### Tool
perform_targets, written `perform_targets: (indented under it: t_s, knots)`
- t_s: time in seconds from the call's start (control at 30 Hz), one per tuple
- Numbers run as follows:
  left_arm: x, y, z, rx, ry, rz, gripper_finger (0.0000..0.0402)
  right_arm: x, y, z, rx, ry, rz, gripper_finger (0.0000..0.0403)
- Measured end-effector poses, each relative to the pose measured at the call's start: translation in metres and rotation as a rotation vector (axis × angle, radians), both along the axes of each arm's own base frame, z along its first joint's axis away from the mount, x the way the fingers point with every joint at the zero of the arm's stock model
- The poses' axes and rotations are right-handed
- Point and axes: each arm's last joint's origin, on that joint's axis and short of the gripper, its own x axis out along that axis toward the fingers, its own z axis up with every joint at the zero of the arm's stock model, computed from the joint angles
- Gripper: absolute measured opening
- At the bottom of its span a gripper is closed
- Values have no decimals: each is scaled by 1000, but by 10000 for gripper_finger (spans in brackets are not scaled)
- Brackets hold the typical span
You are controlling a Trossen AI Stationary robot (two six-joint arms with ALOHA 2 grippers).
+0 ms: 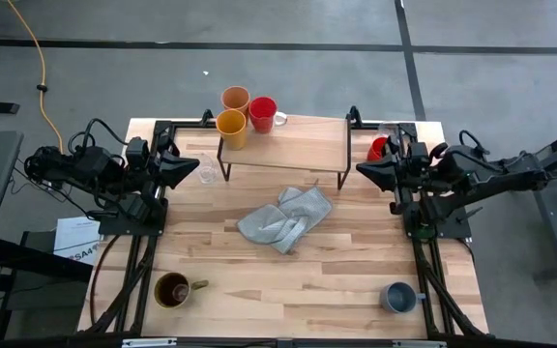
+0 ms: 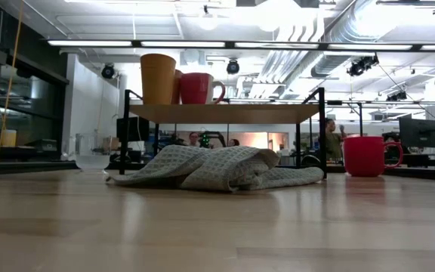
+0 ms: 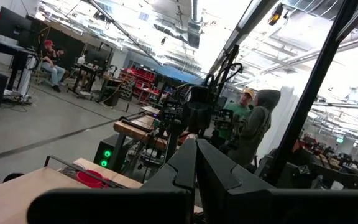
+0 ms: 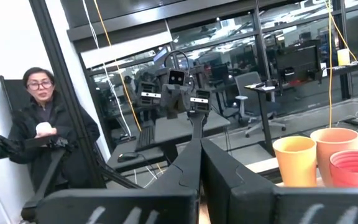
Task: Stack small to large cups/mugs on shelf
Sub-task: Put the green mug on the shelf
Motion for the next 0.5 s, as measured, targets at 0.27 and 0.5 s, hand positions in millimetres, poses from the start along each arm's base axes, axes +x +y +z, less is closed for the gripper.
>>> perform_targets:
  t_s: [0.27,0.5]
  knots:
    - [0,0,0,0,-1,0,1,0,0,-1,-13,8,-2,0]
    - [3,-1,-1,2,8,1,3,0,0,-1,-13,8,-2,0]
